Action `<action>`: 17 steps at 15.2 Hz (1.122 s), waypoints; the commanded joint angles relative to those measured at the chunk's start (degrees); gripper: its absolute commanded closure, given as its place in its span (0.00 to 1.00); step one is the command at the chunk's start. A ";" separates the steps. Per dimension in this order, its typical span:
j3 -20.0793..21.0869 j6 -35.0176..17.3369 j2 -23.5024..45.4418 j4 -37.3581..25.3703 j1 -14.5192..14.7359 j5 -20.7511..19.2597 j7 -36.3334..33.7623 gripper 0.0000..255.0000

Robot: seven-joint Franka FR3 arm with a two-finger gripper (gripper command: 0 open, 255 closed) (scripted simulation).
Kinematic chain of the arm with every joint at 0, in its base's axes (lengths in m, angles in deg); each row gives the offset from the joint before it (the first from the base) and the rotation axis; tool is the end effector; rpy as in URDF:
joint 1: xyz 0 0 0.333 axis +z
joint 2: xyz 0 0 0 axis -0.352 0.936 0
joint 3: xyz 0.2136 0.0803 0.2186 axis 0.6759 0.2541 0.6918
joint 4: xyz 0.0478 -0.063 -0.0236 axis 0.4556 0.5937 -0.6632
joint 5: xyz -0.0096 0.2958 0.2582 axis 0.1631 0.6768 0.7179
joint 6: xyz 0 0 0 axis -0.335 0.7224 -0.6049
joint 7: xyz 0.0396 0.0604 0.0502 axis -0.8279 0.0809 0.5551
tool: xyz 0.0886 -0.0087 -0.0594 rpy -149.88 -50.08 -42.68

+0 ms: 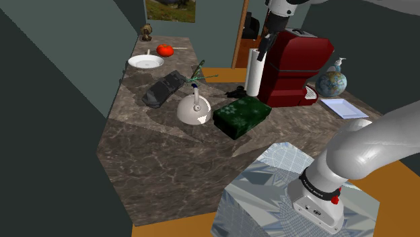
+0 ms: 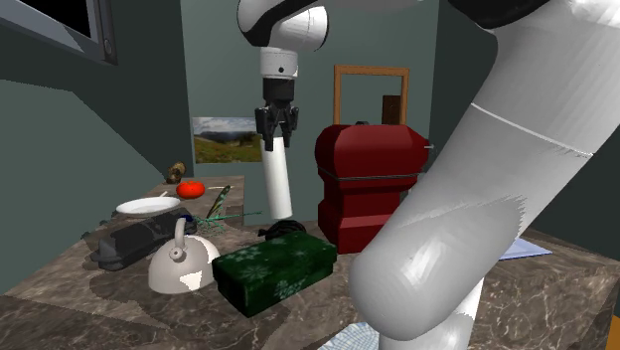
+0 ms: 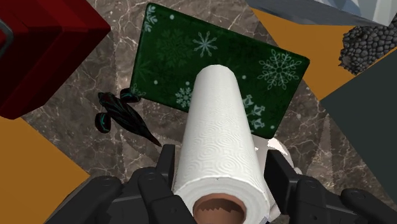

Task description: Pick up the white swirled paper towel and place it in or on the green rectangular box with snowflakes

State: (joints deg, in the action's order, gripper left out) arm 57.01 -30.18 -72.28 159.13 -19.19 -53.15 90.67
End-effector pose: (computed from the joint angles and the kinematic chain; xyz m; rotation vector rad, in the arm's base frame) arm 0.4199 -0.0834 0.6089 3.0563 0.3884 0.1748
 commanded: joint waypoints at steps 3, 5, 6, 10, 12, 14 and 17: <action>-0.15 -3.05 -0.39 3.41 -0.10 -0.18 -0.12 1.00; -0.23 -4.57 -0.51 5.05 -0.15 -0.26 -0.19 1.00; -0.27 -5.33 -0.55 5.85 -0.17 -0.30 -0.22 1.00; -0.44 -8.40 -0.59 8.96 -0.26 -0.47 -0.34 1.00; -0.54 -9.95 -0.53 10.45 -0.30 -0.55 -0.39 1.00; -0.64 -11.50 -0.42 11.90 -0.34 -0.63 -0.44 1.00; -0.80 -13.90 -0.15 14.02 -0.40 -0.75 -0.52 1.00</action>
State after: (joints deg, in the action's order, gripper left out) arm 56.28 -43.28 -72.38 172.33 -19.54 -53.84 90.16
